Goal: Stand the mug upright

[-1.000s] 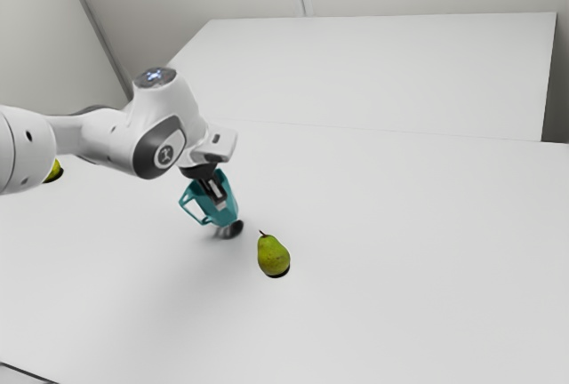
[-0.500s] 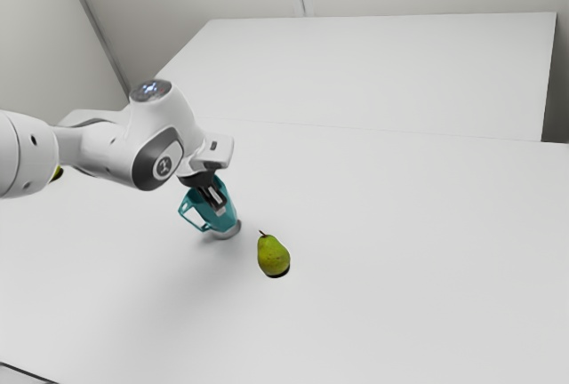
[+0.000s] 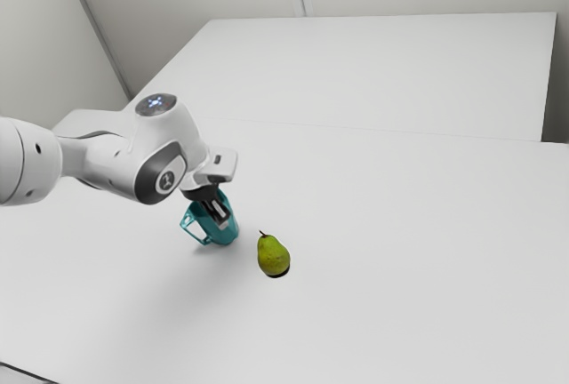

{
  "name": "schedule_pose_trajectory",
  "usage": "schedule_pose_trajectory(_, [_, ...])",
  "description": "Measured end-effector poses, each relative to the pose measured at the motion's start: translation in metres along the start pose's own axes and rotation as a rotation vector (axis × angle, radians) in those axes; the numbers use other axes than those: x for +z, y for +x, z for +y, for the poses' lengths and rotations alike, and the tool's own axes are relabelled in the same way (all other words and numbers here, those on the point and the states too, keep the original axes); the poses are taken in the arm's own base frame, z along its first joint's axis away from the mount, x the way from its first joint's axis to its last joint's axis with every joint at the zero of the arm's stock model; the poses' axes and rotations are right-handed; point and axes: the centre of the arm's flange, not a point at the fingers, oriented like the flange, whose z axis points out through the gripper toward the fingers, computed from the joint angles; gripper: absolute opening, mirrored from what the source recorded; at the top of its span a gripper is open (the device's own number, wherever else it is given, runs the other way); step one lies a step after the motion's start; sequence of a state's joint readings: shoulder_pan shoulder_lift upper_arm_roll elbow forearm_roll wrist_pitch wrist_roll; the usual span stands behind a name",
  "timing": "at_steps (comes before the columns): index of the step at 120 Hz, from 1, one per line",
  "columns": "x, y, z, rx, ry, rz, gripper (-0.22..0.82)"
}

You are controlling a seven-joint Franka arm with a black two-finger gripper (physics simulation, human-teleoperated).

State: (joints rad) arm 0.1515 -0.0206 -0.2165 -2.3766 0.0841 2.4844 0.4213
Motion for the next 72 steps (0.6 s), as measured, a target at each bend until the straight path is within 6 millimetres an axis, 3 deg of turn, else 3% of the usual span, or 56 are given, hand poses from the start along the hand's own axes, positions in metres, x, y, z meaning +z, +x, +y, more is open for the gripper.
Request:
schedule_pose_trajectory(16, [0.000, 0.003, 0.007, 0.007, -0.006, -0.002, -0.10])
schedule_pose_trajectory(46, [-0.001, 0.007, 0.015, 0.022, -0.014, -0.001, 0.18])
schedule_pose_trajectory(72, [-0.004, 0.005, 0.010, 0.014, -0.010, 0.002, 0.40])
